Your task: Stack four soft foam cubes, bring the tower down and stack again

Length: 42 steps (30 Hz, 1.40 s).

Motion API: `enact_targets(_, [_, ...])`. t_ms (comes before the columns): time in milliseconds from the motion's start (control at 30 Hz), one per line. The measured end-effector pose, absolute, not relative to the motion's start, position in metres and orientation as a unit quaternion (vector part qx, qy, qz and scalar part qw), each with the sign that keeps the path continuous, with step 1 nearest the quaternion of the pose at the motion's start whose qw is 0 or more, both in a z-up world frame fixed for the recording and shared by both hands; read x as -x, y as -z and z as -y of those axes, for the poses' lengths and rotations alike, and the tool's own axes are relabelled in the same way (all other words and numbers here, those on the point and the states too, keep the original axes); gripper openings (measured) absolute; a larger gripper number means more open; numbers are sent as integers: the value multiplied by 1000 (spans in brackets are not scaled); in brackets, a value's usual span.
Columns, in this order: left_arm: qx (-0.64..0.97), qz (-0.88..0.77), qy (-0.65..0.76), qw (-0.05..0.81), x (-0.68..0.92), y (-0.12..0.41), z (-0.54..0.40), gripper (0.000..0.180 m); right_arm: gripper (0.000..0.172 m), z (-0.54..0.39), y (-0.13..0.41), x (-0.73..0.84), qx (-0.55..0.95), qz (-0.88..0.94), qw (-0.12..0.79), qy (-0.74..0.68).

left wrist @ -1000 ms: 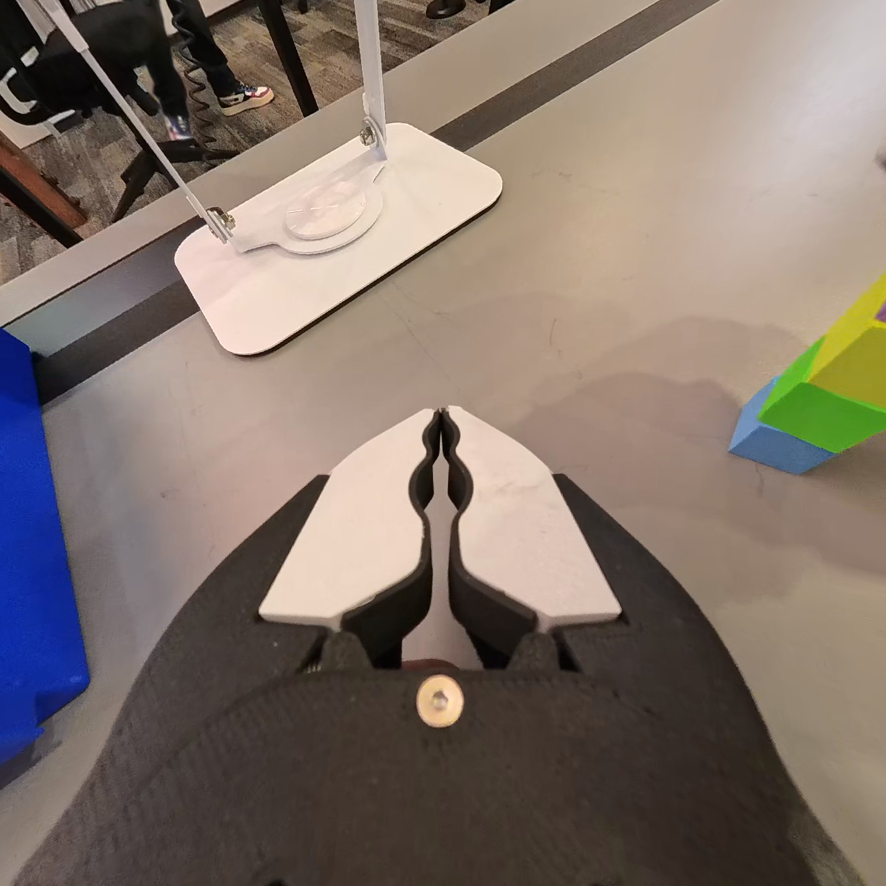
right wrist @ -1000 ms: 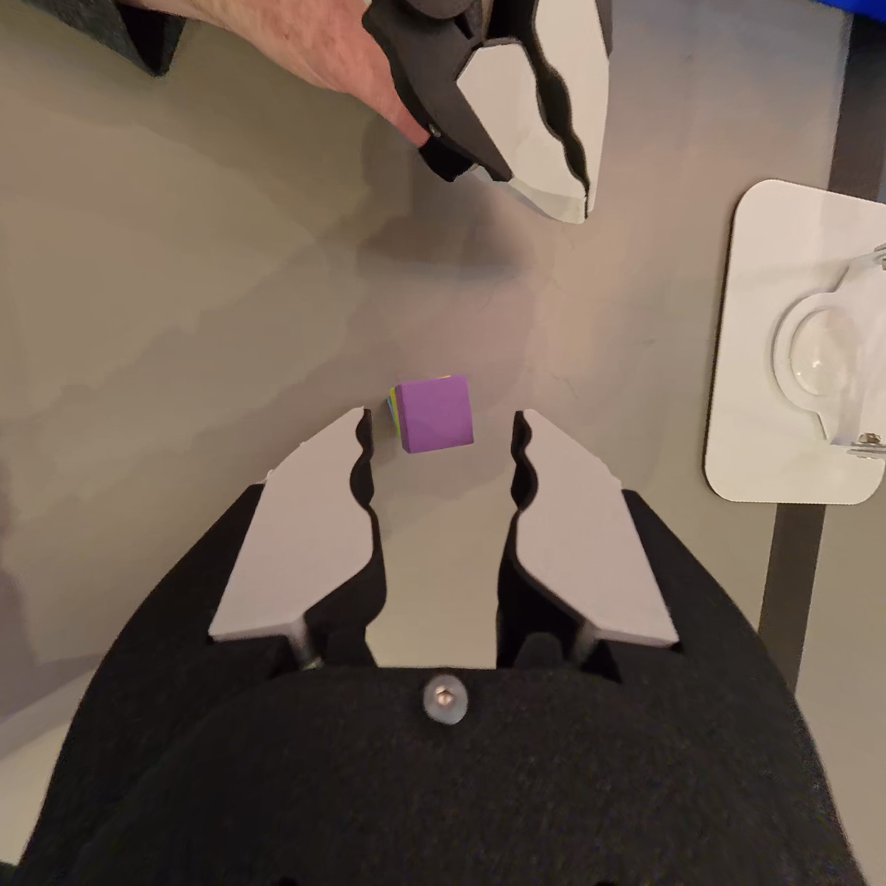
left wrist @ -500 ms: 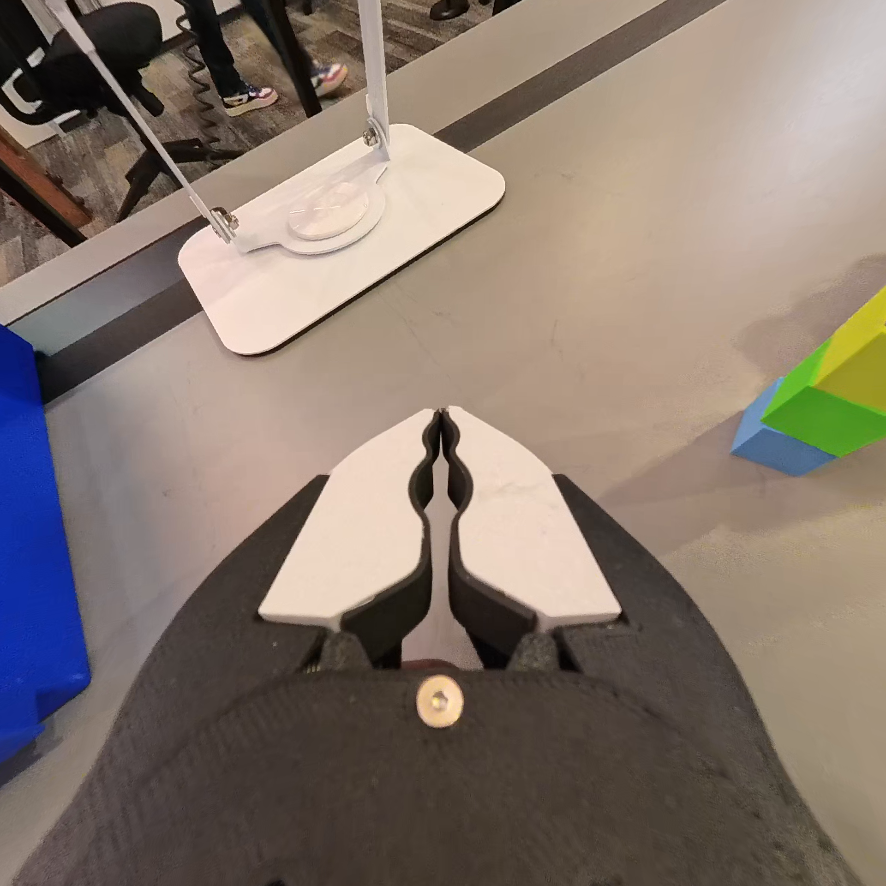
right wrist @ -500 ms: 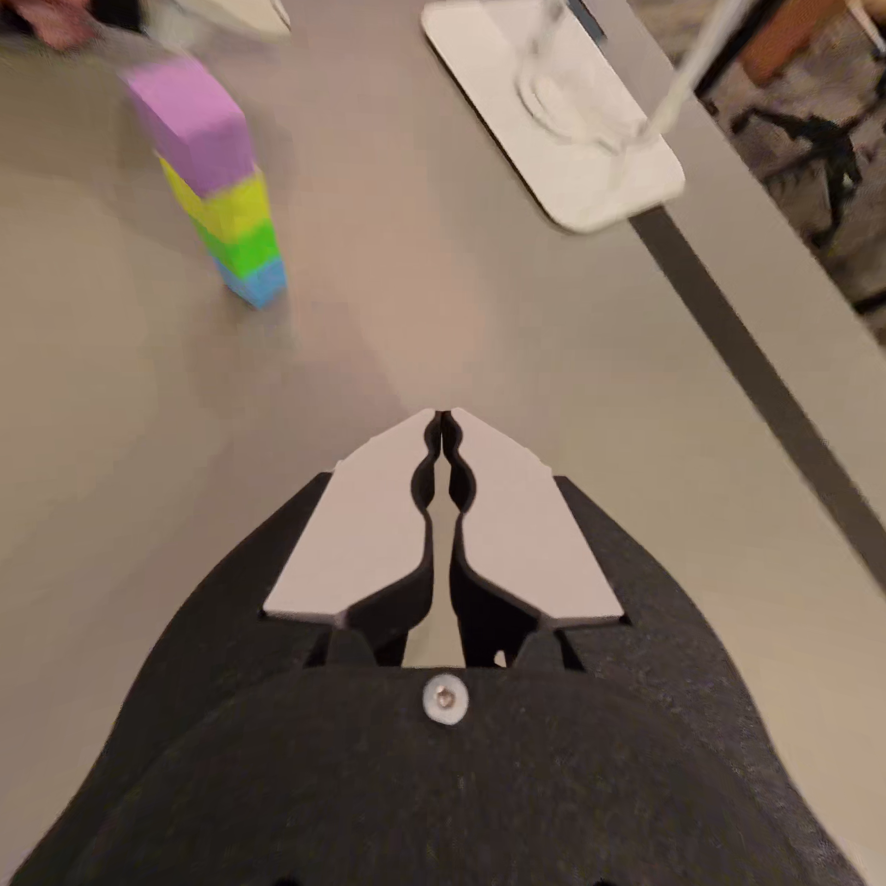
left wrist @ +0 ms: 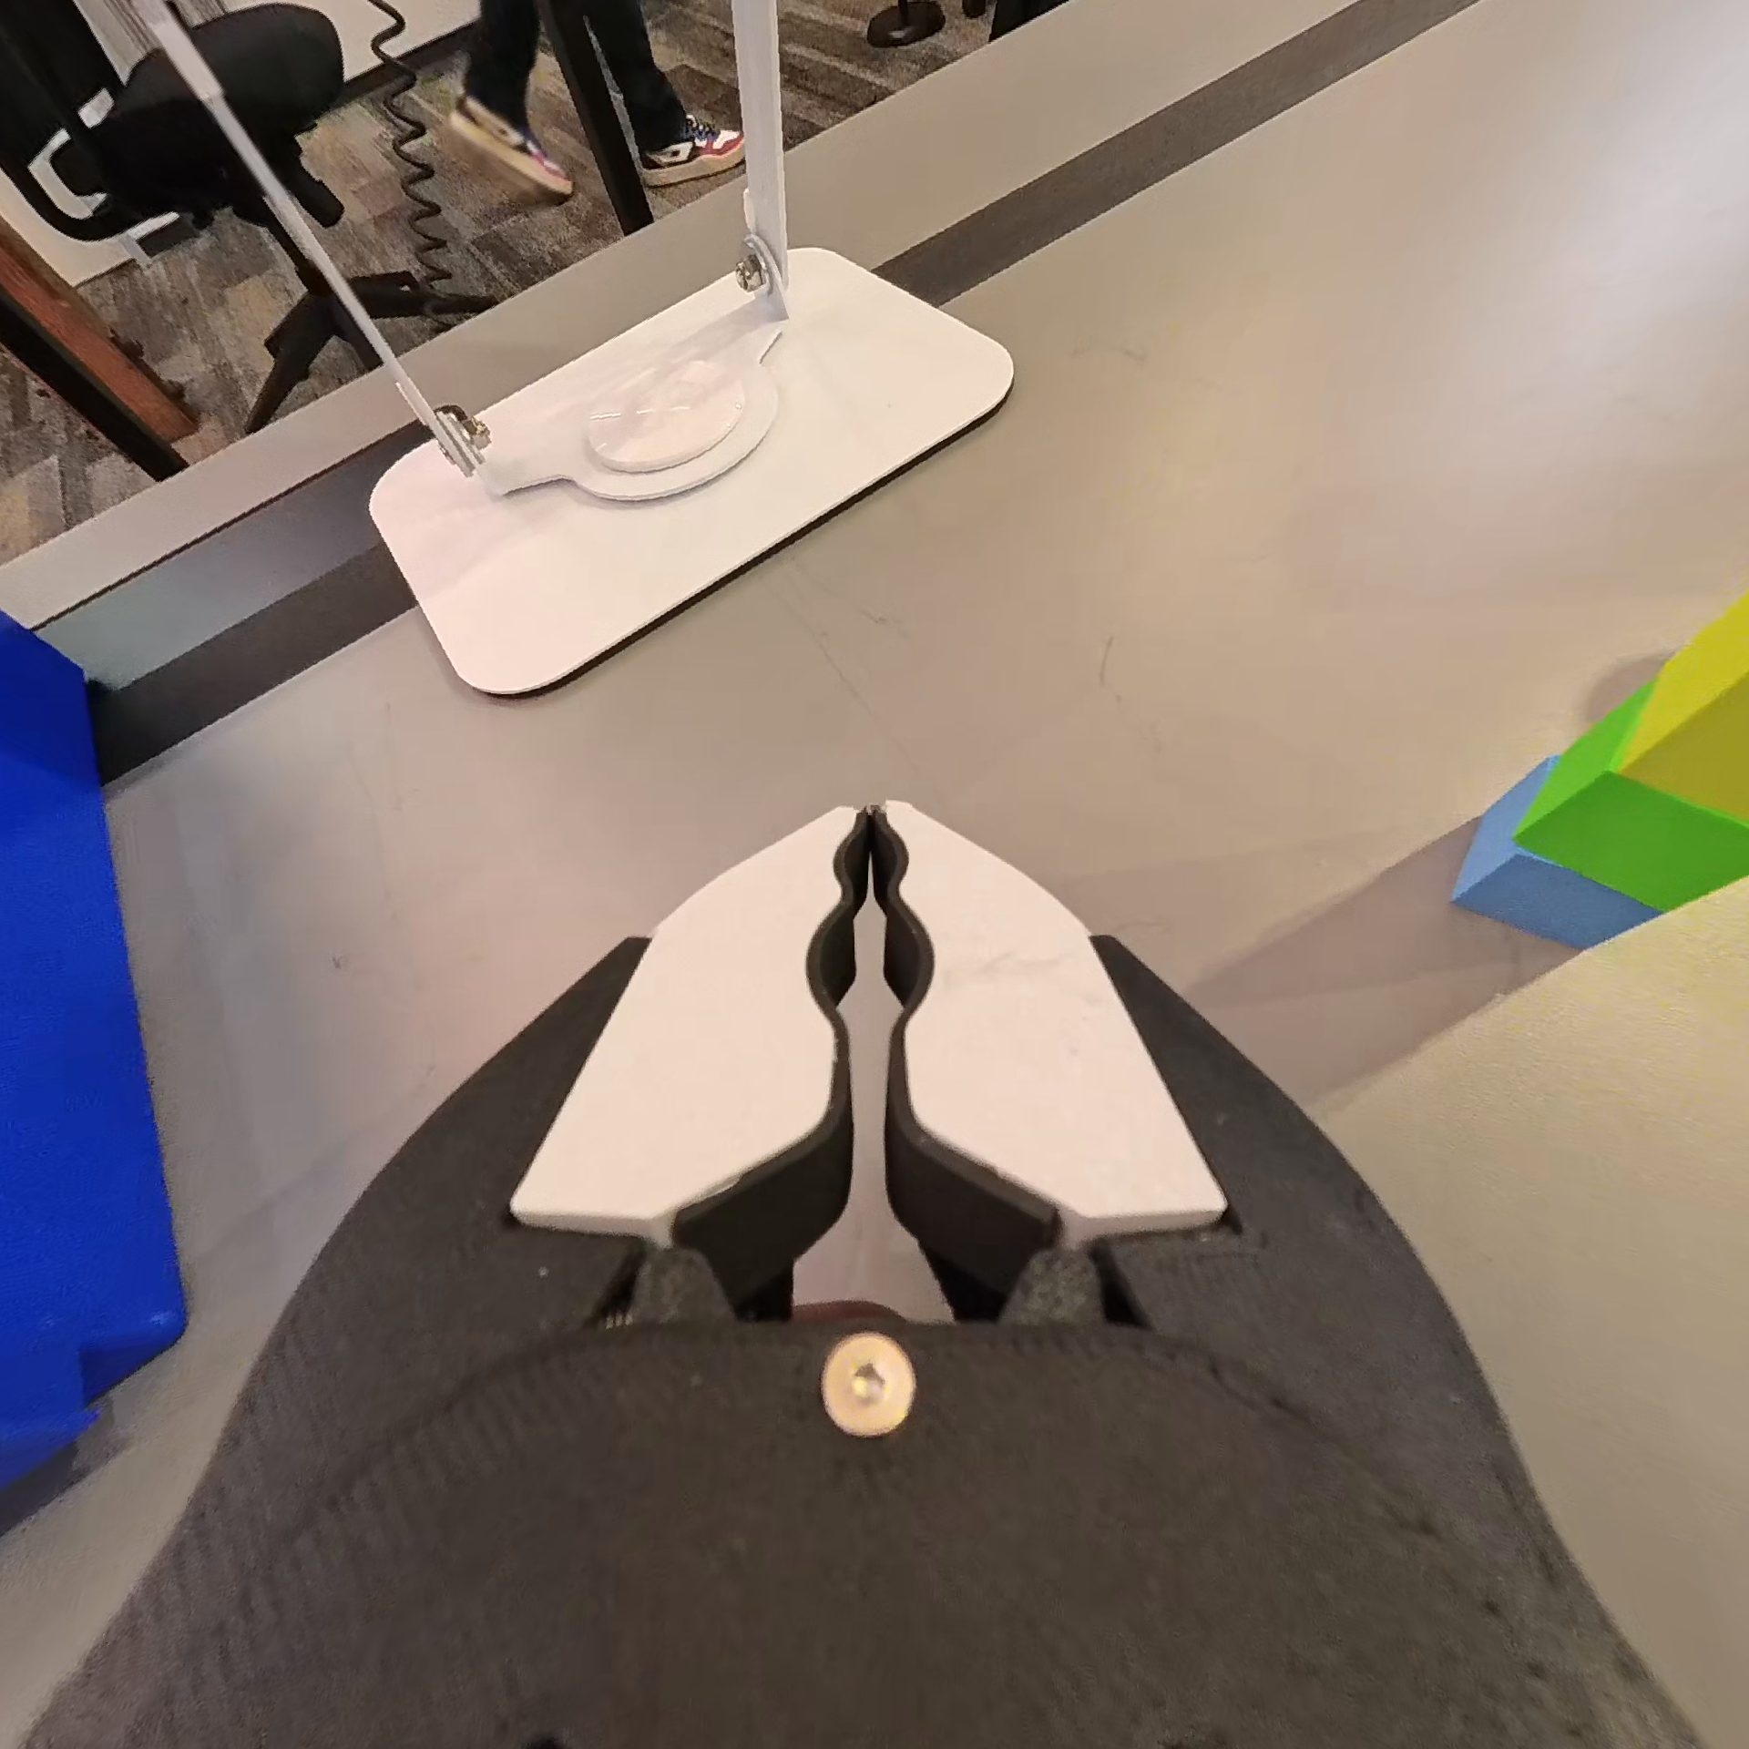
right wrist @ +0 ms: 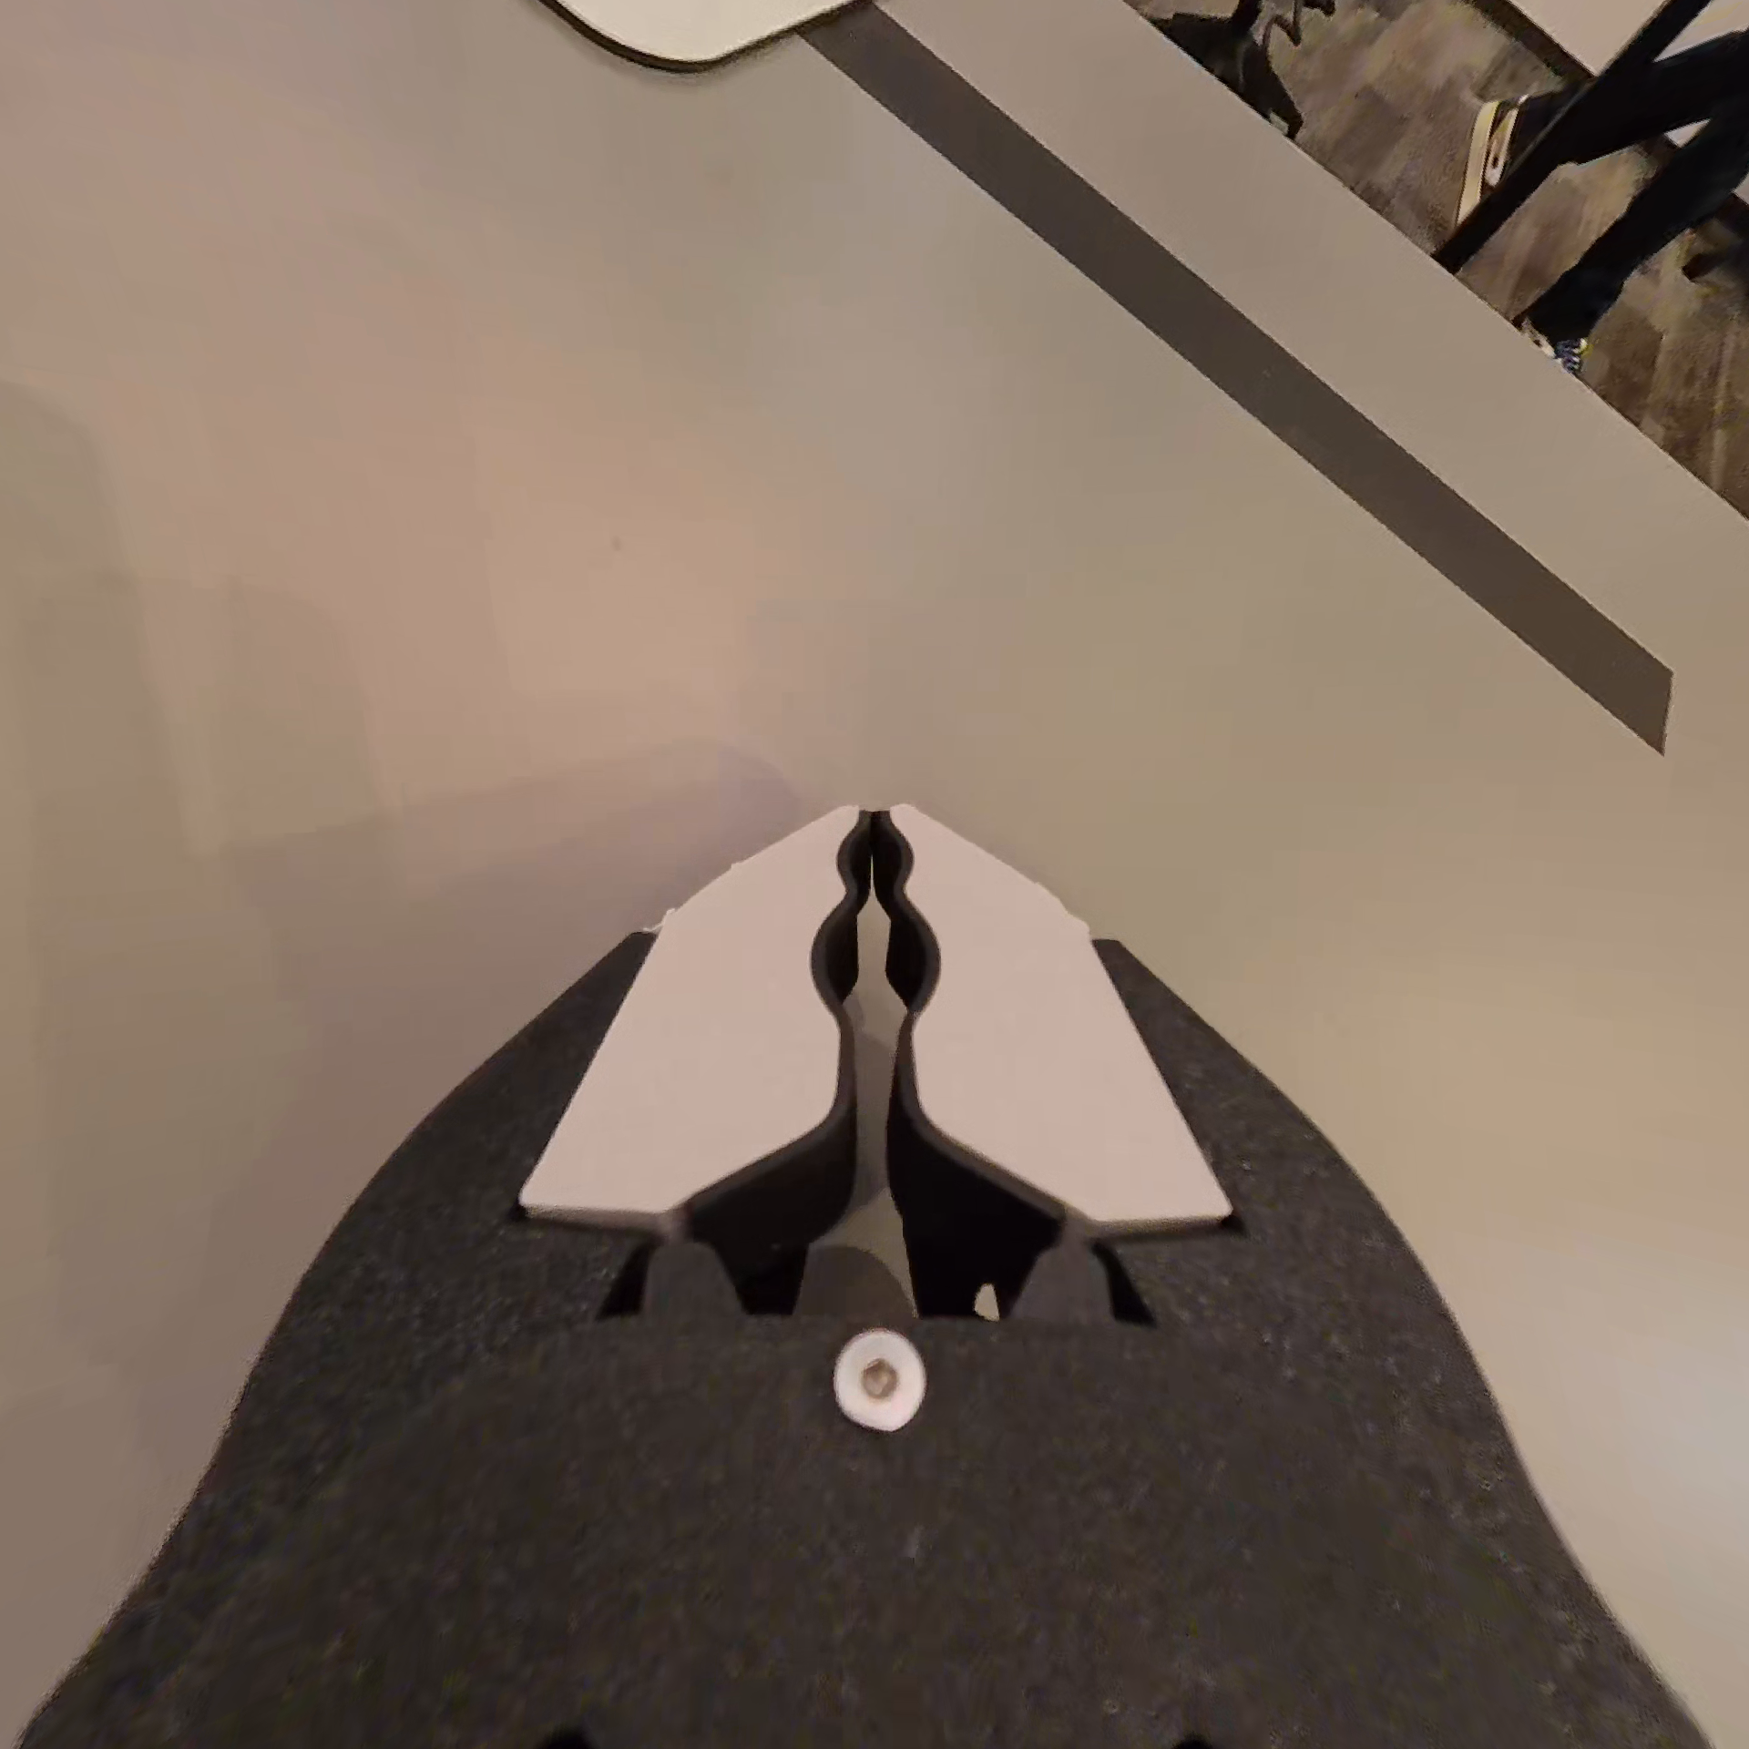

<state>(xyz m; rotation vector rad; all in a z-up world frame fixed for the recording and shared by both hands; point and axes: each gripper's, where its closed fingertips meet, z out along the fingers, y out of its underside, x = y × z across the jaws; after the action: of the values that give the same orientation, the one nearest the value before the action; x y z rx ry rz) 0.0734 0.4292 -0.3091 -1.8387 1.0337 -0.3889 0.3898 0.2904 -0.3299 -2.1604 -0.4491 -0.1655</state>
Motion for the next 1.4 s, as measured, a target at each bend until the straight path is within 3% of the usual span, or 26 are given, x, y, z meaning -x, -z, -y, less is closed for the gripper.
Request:
enact_targets(333, [798, -376, 165, 442, -66, 313, -407, 0, 0, -283, 324, -419, 876, 125, 463, 58])
enact_targets(567, [751, -497, 205, 384, -188, 329, -323, 0, 0, -280, 322, -421, 874, 119, 469, 53])
enact_targets(933, [784, -410, 216, 414, -118, 320, -388, 0, 0, -269, 310, -446, 863, 64, 501, 28])
enact_targets(1267, [758, -468, 174, 420, -123, 325, -389, 0, 0, -275, 294, -375, 840, 186, 510, -24])
enact_targets(1400, [754, -477, 163, 421, -124, 326, -387, 0, 18, -277, 284, -320, 823, 281, 491, -41])
